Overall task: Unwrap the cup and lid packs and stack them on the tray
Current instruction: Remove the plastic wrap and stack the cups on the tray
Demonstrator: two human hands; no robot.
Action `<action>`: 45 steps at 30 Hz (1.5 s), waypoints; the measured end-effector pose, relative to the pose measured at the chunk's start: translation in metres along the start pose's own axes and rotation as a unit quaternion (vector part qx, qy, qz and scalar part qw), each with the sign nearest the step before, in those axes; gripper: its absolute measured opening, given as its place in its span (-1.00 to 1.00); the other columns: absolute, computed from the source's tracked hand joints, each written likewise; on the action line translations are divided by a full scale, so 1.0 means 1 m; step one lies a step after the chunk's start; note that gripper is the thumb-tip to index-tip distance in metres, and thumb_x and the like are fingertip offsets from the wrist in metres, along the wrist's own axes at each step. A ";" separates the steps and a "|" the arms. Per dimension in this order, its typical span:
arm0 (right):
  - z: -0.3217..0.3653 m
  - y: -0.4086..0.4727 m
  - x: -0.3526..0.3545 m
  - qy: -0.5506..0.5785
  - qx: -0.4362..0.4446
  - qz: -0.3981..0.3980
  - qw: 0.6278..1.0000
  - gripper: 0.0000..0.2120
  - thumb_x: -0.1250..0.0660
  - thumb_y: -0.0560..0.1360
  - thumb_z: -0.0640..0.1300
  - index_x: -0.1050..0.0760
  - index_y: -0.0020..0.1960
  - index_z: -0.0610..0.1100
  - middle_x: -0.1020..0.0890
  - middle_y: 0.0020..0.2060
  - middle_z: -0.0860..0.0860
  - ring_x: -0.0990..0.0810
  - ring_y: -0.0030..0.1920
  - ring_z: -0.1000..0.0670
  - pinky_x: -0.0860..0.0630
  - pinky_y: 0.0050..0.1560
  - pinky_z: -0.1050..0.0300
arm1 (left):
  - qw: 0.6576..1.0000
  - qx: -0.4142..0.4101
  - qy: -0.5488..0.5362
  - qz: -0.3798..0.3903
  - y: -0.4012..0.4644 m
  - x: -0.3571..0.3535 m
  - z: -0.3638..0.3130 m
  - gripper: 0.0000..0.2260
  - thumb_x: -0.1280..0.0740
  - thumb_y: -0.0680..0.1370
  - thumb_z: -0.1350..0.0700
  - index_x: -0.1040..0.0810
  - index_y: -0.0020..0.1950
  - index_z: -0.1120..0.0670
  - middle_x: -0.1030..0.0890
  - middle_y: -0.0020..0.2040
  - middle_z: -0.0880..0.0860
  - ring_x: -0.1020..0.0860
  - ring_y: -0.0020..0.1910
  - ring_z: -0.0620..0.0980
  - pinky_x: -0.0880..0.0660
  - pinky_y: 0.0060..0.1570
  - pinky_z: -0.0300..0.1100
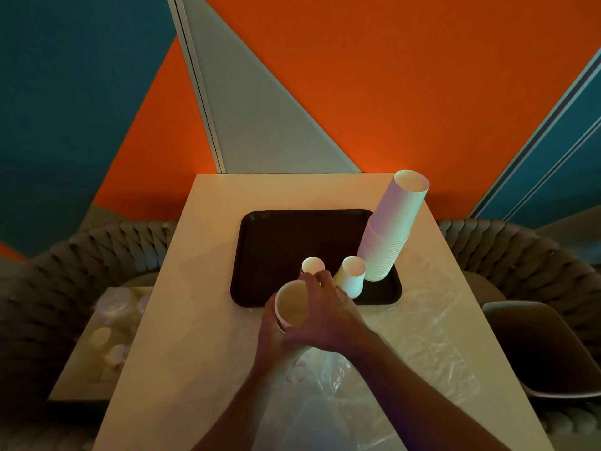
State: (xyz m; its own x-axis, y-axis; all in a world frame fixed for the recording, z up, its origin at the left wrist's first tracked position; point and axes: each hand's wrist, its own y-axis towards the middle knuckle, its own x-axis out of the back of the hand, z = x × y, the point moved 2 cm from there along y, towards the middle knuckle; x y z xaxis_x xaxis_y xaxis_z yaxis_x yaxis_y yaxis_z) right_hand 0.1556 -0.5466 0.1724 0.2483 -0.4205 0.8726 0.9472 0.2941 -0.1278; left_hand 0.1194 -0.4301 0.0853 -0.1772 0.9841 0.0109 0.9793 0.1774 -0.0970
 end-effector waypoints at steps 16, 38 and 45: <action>-0.001 -0.018 0.088 0.233 0.007 -0.126 0.964 -0.11 -0.62 0.21 0.17 -0.27 0.44 0.18 -0.47 0.22 0.18 -0.51 0.16 0.10 -0.60 0.01 0.06 | 0.998 -0.038 0.057 -0.002 -0.006 0.006 0.000 -0.28 -0.67 0.21 0.12 -0.44 0.28 -0.11 -0.61 0.15 -0.13 -0.60 0.14 -0.04 -0.58 -0.02 -0.23; -0.042 -0.020 0.008 0.394 0.022 -0.120 0.911 -0.33 -0.48 0.44 -0.21 -0.22 0.41 0.08 -0.61 0.12 0.15 -0.63 0.16 0.02 -0.65 0.05 0.00 | 0.997 -0.042 0.057 0.007 -0.011 0.006 -0.001 -0.30 -0.68 0.25 0.25 -0.47 0.29 -0.07 -0.62 0.14 -0.13 -0.60 0.14 -0.10 -0.54 0.06 -0.27; -0.052 -0.019 0.046 0.320 0.020 -0.229 0.919 -0.43 -0.46 0.44 0.13 -0.36 0.40 0.26 -0.55 0.22 0.11 -0.56 0.22 0.05 -0.60 0.07 0.00 | 0.996 -0.048 0.068 0.010 -0.010 0.007 0.001 -0.28 -0.69 0.23 0.18 -0.46 0.29 -0.09 -0.60 0.16 -0.14 -0.57 0.16 -0.09 -0.50 0.03 -0.36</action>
State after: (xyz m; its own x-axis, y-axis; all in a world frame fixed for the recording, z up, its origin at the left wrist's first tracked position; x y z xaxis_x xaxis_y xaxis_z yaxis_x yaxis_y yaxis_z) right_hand 0.1594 -0.6167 0.1906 -0.0946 -0.9233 0.3723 0.9769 -0.0142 0.2132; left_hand 0.1081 -0.4253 0.0850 -0.1490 0.9781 0.1454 0.9885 0.1511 -0.0039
